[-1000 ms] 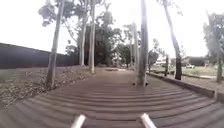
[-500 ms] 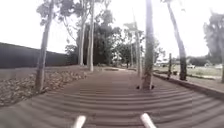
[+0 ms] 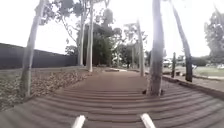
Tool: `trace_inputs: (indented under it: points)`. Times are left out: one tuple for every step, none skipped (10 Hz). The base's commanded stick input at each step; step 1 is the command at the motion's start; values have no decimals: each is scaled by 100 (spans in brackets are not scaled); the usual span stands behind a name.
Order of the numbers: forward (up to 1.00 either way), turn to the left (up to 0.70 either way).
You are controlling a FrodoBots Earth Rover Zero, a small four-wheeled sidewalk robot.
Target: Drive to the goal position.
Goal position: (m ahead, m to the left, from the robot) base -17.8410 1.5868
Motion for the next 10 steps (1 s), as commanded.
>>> trace_inputs:
  points:
    - [100, 0]
    - [100, 0]
    - [100, 0]
    - [100, 0]
    - [100, 0]
    - [93, 0]
    - [10, 0]
    - [0, 0]
    - [0, 0]
    - [0, 0]
